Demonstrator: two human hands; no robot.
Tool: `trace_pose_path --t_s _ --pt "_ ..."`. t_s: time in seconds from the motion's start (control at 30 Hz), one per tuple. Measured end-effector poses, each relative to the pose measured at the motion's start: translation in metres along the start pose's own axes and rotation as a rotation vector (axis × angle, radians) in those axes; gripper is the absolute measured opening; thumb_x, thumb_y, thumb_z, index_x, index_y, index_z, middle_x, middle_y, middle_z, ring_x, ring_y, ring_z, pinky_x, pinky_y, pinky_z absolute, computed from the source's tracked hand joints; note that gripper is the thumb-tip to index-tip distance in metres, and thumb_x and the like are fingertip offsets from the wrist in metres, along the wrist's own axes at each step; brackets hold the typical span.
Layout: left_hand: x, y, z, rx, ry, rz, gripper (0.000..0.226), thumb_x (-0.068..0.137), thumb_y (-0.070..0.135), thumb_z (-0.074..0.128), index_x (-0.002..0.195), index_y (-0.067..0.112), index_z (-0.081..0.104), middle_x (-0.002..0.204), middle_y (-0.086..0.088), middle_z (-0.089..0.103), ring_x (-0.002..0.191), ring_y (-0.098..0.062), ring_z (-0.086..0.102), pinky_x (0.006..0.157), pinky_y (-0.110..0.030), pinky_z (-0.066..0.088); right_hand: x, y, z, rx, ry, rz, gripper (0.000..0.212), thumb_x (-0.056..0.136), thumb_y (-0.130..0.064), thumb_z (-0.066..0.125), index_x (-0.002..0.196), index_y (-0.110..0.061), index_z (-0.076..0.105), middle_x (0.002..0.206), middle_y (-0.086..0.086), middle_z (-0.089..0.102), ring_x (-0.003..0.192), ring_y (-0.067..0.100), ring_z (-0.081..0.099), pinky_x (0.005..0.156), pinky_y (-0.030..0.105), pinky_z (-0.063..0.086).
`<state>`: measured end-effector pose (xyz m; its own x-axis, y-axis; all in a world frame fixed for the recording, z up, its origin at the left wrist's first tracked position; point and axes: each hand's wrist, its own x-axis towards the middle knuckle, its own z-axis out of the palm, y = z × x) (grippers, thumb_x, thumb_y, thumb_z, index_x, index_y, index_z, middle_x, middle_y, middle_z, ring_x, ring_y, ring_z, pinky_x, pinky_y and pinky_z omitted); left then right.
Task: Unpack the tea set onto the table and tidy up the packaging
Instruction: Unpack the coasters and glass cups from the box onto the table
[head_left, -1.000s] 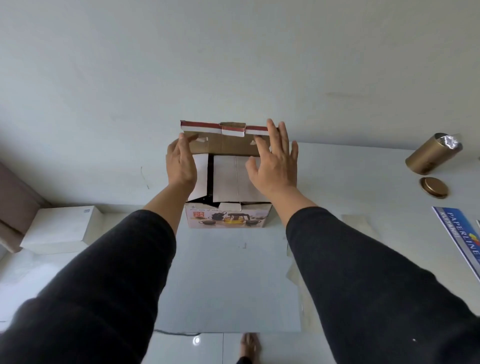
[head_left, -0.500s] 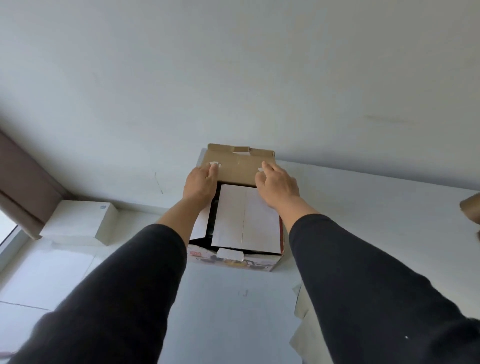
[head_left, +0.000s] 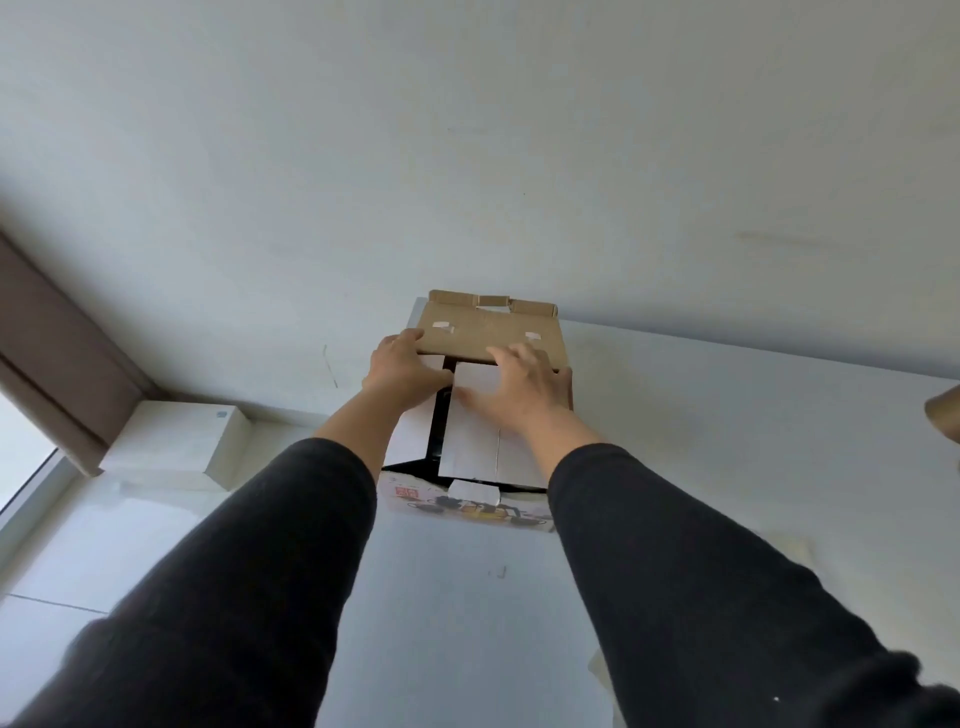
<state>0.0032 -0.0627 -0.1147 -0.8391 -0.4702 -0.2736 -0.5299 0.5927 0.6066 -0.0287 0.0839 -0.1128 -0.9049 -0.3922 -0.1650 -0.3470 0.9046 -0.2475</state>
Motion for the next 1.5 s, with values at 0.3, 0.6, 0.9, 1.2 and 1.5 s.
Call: trace_pose_path --t_s 0.3,0.6,0.9,1.2,1.5 --pt "-0.041 -0.017 -0.017 -0.194 0.0 -0.078 0.067 0.086 0.028 0.056 0.146 0.017 0.029 0.139 -0.013 0.047 0.122 -0.03 0.049 0.093 -0.036 0.046 -0.049 -0.028 0.016 0.048 0.036 0.055 0.081 0.076 -0.056 0.063 0.145 -0.034 0.026 0.152 0.003 0.019 0.143 0.028 0.014 0.108 0.066 0.015" --pt "-0.09 -0.039 -0.026 0.046 0.153 0.161 0.064 0.083 -0.011 0.046 0.14 0.016 0.033 0.122 -0.019 0.048 0.102 -0.033 0.051 0.072 -0.033 0.045 -0.105 -0.035 0.017 -0.013 0.027 -0.159 0.044 0.091 -0.024 0.052 0.133 -0.036 0.05 0.157 0.006 0.016 0.147 0.027 0.005 0.112 0.06 0.009" --pt "-0.111 -0.06 -0.007 0.577 0.054 0.168 0.037 0.094 0.014 0.042 0.129 0.01 0.052 0.161 0.0 0.0 0.149 -0.023 -0.01 0.117 -0.056 0.008 -0.126 -0.05 0.014 -0.156 0.1 -0.133 0.031 0.096 -0.032 0.039 0.125 -0.027 0.049 0.16 0.009 0.009 0.148 0.032 -0.004 0.112 0.065 0.002" --pt "-0.125 -0.046 0.014 0.559 -0.069 0.077 0.063 0.098 0.039 0.033 0.147 0.0 0.024 0.157 -0.014 0.009 0.147 -0.031 -0.001 0.117 -0.05 0.012 -0.154 -0.011 -0.028 -0.291 0.408 0.066 0.054 0.093 -0.025 0.042 0.143 -0.008 0.033 0.161 0.007 0.011 0.15 0.027 0.002 0.115 0.057 0.01" --pt "-0.117 -0.042 0.025 0.389 -0.069 0.017 0.063 0.097 0.041 0.039 0.15 0.015 0.016 0.145 -0.022 0.029 0.134 -0.038 0.032 0.106 -0.05 0.034 -0.161 0.033 0.009 -0.075 0.109 0.512 0.061 0.096 -0.048 0.03 0.139 -0.007 0.047 0.162 0.006 0.002 0.148 0.03 -0.01 0.113 0.062 0.003"
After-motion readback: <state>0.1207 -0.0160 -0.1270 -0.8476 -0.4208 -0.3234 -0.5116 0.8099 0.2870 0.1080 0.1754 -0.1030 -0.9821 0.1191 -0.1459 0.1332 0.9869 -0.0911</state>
